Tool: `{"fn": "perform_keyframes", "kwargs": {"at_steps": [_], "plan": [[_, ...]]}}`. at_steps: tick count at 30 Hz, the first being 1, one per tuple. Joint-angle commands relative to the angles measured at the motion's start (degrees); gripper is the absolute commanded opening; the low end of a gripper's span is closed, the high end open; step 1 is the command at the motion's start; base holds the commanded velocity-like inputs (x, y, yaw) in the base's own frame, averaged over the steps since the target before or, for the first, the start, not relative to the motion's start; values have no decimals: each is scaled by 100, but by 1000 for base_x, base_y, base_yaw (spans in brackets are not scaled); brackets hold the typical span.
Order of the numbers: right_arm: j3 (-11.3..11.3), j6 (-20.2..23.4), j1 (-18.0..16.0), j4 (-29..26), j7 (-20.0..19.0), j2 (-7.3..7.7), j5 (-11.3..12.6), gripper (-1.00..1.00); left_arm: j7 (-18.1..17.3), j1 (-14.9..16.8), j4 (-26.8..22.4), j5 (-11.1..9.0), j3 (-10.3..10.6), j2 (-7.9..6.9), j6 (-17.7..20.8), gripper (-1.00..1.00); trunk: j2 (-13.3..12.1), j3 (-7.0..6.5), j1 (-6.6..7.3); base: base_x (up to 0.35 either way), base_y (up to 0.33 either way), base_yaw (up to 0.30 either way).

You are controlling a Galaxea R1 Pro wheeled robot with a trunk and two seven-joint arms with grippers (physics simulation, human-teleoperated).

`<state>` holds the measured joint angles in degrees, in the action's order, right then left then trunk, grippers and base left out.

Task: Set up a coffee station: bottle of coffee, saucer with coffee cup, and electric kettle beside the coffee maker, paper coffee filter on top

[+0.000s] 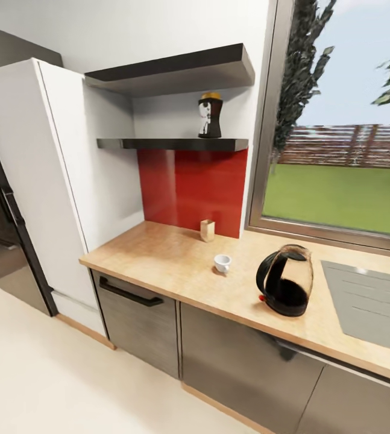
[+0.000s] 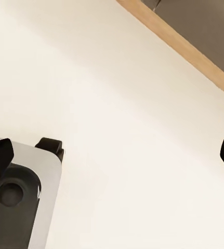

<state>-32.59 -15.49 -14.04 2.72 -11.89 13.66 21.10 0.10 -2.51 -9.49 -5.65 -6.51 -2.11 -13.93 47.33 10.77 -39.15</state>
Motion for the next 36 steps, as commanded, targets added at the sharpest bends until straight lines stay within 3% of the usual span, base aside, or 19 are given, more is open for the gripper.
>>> {"fn": "perform_keyframes", "kwargs": {"at_steps": [1,13,36], "plan": [[-37,-39,-11,27,-42,-3,61,100,-2,-4,-9,-59,17,0,-5,100,6,6,-3,136,253,-26],[-37,-34,-11,27,-47,-3,61,100,-2,-4,-9,-59,18,0,-5,100,6,2,-3,145,246,-39],[-37,-33,-11,27,-47,-3,61,100,-2,-3,-9,-56,16,0,-5,100,6,-58,-3,13,25,-227]]}}
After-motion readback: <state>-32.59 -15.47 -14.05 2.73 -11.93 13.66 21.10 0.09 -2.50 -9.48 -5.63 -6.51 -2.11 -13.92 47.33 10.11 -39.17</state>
